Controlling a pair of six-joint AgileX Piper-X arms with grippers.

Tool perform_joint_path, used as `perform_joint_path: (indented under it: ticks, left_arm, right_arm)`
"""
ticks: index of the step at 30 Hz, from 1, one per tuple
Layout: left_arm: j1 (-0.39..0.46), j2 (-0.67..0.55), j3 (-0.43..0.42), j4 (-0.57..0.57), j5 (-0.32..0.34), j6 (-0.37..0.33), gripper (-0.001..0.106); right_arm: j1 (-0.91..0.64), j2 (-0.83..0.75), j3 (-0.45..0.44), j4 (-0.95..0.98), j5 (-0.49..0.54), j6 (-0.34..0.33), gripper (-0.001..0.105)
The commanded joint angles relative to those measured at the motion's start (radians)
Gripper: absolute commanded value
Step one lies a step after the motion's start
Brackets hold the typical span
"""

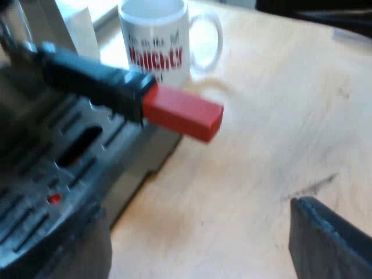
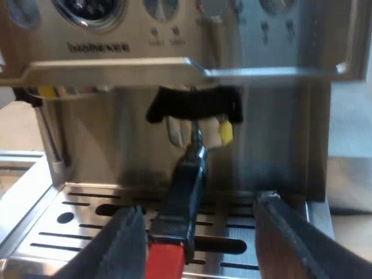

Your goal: Grind coffee beans and then tamp

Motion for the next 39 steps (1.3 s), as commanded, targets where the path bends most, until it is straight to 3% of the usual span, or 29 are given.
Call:
perform_joint_path:
  ticks: [1, 9, 14, 18, 19, 21, 24, 26, 29, 39]
  left_arm:
    - [-0.004, -0.061, -0.001, 0.018, -0.012, -0.011, 0.066]
    - [-0.004, -0.138, -0.001, 0.097, -0.012, -0.021, 0.066]
    - [-0.004, -0.206, -0.001, 0.115, 0.013, -0.068, 0.066]
    - [-0.004, -0.240, -0.001, 0.115, 0.012, -0.073, 0.066]
    - [-0.004, -0.258, -0.001, 0.115, 0.012, -0.073, 0.066]
    - [-0.004, -0.276, -0.001, 0.115, 0.012, -0.073, 0.066]
    - [-0.004, -0.297, -0.001, 0.115, 0.030, -0.073, 0.066]
    - [-0.004, -0.303, -0.001, 0.115, 0.053, -0.077, 0.066]
    - [-0.004, -0.302, -0.001, 0.116, 0.057, -0.078, 0.066]
    - [-0.004, -0.302, -0.001, 0.174, 0.057, -0.078, 0.066]
  right_arm:
    - [0.002, -0.030, -0.046, 0.103, -0.020, 0.021, 0.046]
    - [0.002, -0.043, -0.158, 0.316, -0.149, 0.075, 0.046]
    - [0.002, -0.043, -0.252, 0.576, -0.239, 0.251, 0.046]
    - [0.002, -0.043, -0.294, 0.695, -0.274, 0.288, 0.049]
    - [0.002, -0.043, -0.313, 0.726, -0.295, 0.307, 0.059]
    - [0.000, -0.043, -0.336, 0.762, -0.327, 0.339, 0.067]
    - [0.000, -0.043, -0.358, 0.776, -0.341, 0.366, 0.067]
    - [-0.019, -0.041, -0.375, 0.786, -0.359, 0.433, 0.067]
    - [-0.082, -0.029, -0.413, 0.879, -0.461, 0.497, 0.067]
    - [-0.281, 0.097, -0.522, 0.955, -0.704, 0.504, 0.067]
